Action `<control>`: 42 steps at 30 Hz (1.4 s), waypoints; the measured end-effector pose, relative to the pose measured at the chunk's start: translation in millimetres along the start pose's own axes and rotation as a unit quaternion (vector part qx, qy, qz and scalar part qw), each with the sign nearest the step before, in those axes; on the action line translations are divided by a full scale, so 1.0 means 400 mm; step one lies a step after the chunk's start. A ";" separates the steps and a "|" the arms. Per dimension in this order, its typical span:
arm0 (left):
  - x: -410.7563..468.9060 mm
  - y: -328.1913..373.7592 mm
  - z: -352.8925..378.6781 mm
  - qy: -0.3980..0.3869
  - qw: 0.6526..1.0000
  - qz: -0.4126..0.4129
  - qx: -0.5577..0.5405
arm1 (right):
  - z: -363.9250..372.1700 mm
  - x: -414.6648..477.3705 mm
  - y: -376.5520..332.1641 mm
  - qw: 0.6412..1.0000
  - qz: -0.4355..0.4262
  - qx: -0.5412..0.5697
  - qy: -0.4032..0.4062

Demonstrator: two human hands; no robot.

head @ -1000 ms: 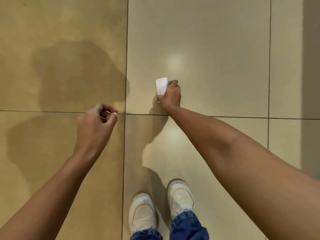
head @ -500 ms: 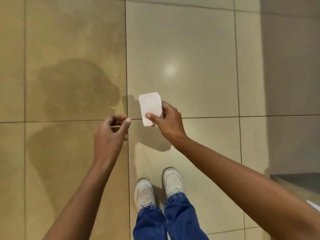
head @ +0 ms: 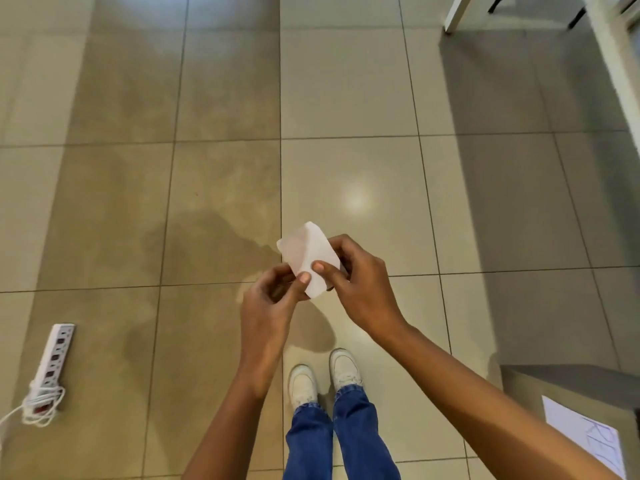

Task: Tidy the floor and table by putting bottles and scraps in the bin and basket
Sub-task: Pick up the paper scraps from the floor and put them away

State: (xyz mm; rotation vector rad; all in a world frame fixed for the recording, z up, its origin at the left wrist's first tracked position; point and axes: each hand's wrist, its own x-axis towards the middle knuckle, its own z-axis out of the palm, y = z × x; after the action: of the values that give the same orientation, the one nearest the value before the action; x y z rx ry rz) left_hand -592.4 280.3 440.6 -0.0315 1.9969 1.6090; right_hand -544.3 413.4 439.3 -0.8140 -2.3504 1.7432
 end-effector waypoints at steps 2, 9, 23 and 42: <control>-0.056 0.075 0.007 0.005 0.999 0.030 -0.011 | -0.050 -0.042 -0.078 1.000 -0.011 0.006 0.001; -0.254 0.268 0.017 -0.068 0.991 0.111 -0.031 | -0.208 -0.260 -0.290 0.994 -0.044 -0.001 0.100; -0.766 0.398 0.139 -0.372 0.904 0.203 0.056 | -0.341 -0.930 -0.407 0.886 0.004 0.046 0.461; -1.718 0.074 0.572 -0.713 0.649 0.246 0.101 | -0.514 -2.011 -0.176 0.626 0.090 0.001 0.775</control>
State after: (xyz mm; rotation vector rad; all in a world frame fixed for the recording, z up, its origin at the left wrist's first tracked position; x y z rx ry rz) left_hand 66.8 272.5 742.5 1.4878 0.8107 0.9235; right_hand 195.4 195.0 755.1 -1.5922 -0.9790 0.3665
